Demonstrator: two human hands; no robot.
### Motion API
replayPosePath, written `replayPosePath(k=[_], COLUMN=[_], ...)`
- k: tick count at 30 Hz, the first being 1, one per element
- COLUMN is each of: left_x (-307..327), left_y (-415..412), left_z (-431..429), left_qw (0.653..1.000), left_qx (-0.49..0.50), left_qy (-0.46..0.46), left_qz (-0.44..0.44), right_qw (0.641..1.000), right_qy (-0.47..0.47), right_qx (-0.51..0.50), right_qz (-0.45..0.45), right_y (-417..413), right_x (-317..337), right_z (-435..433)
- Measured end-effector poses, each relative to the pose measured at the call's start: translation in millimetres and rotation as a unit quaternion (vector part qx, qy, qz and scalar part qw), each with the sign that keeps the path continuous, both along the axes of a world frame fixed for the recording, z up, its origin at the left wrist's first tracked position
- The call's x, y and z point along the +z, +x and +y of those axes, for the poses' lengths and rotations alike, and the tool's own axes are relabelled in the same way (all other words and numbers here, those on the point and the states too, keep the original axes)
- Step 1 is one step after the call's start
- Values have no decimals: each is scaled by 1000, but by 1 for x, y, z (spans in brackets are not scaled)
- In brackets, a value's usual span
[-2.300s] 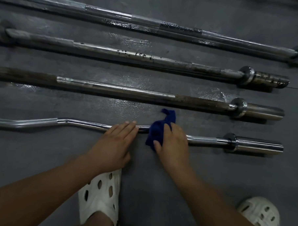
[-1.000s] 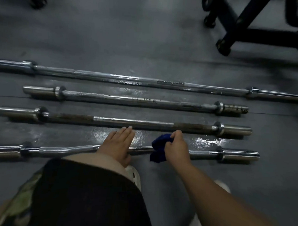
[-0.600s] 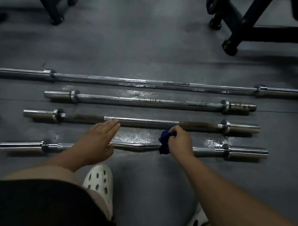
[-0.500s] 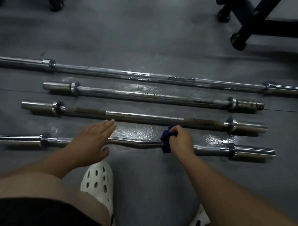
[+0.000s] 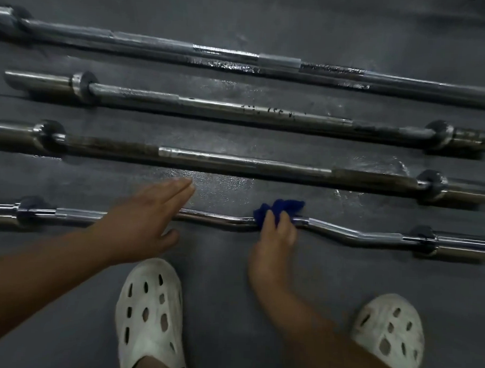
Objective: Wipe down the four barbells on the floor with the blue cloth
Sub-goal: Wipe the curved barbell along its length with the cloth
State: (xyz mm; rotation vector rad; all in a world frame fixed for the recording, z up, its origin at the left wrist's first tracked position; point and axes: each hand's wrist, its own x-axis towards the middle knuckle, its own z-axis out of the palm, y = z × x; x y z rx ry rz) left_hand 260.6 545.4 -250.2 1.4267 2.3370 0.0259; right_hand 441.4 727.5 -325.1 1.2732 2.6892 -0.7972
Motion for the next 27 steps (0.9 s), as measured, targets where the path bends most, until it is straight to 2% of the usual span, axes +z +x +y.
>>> replayPosePath(k=[1,3,5,7,9,11,12,15,18,20,22,23,24,27], left_x=[-5,-15,-26,-35,-40,-43,-45,-45,-47,-49,-51,-52,-53,-53], left_y=[2,10,19,27,32,35,36,36,32,30,30,30,32,34], left_z=[2,3,1,-4,-8,-12,-13,-22,-35,-41,-43,-42,-41,-37], left_qw=[1000,1000,999,998,997,995,995,993,994,993,992,992,993,995], left_qx=[5,11,17,28,50,71,76,101,103,106,112,111,107,88], left_qy=[-1,-5,-9,-7,-3,5,9,-1,-15,-24,-28,-29,-31,-37], left_qz=[-9,-24,-31,-49,-64,-66,-64,-58,-44,-41,-45,-46,-47,-38], right_qw=[999,987,964,972,996,1000,999,991,951,957,982,985,984,949], right_qy=[-7,-33,-65,-42,-36,-5,16,-7,-4,-35,-5,13,14,-38], right_qx=[19,126,243,215,56,5,28,130,307,286,188,170,177,311], right_qz=[34,90,88,86,59,-12,-10,23,36,28,18,13,11,-25], right_y=[-10,-31,-40,-30,-6,7,6,-22,-48,-40,-22,-18,-21,-50], right_x=[1,6,9,2,-6,-7,-7,-6,-5,-7,-5,-5,-4,4], right_z=[-19,-49,-54,-32,-5,-5,-15,-42,-15,8,9,1,-5,9])
